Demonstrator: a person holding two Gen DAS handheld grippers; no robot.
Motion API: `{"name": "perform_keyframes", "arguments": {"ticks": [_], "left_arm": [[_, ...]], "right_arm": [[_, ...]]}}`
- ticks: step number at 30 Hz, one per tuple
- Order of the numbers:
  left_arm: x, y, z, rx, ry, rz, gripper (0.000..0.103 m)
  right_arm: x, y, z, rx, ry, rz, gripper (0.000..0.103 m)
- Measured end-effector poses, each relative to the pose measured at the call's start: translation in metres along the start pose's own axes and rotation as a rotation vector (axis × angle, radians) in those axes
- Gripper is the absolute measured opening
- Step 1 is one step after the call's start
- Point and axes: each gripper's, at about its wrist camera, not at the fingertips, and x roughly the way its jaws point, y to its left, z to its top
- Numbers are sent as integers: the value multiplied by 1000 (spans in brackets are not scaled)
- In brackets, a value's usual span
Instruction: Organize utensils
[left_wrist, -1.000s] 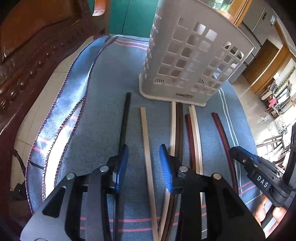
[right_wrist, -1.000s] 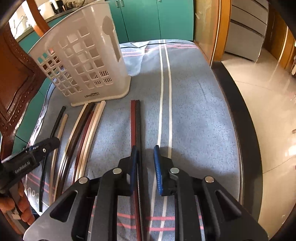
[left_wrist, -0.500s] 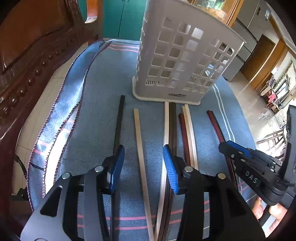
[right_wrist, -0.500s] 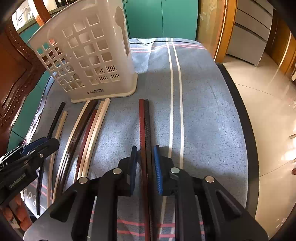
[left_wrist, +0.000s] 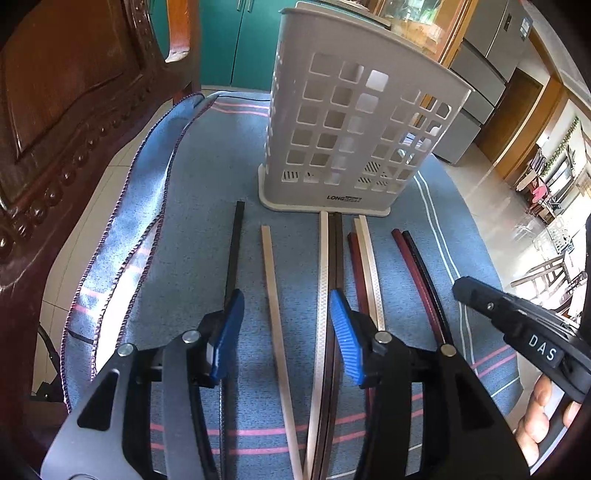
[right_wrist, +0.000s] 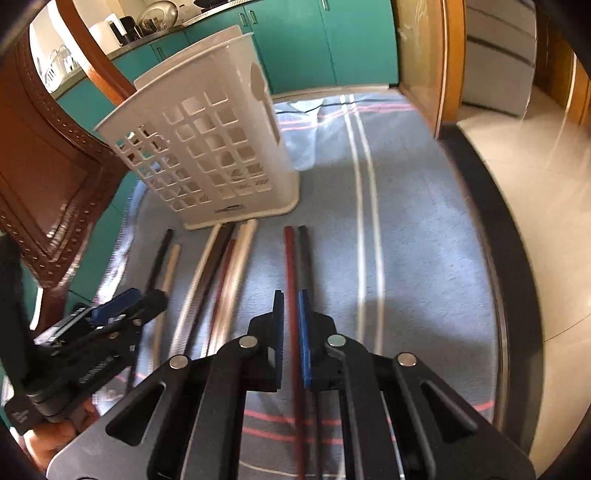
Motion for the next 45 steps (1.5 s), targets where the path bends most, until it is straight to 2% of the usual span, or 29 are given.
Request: {"name": "perform_keyframes", "arguments": {"ticks": [5, 7, 10, 14, 15, 21, 29, 32, 35, 45], "left_arm": [[-1, 1, 0, -2, -9, 8, 52], [-1, 1, -1, 0, -8, 10, 52], [0, 0, -1, 3, -6, 11, 52], [1, 1, -1, 2, -6, 13, 52], [1, 0, -1, 3, -5, 13, 52], [2, 0, -1, 10, -6, 16, 52], [2, 0, 0, 12, -8, 20, 55], [2, 0, 0, 12, -9, 19, 55], [2, 0, 0, 12, -9, 19, 56], [3, -1, -1, 20, -4, 26, 58]], "right_arm": [[10, 8, -5, -69, 29, -34, 11], [16, 10, -7, -93, 35, -75, 11], [27, 5, -7, -85, 56, -102, 11], [31, -5, -6, -51, 64, -81, 11], [30, -5, -6, -48, 63, -72, 7], [16, -8, -2, -22, 33, -16, 6], [5, -13, 3, 43, 37, 111, 6], [8, -17, 1, 40, 34, 37, 6], [12, -28, 0, 72, 56, 66, 6], [16, -33, -4, 72, 61, 41, 6]]}}
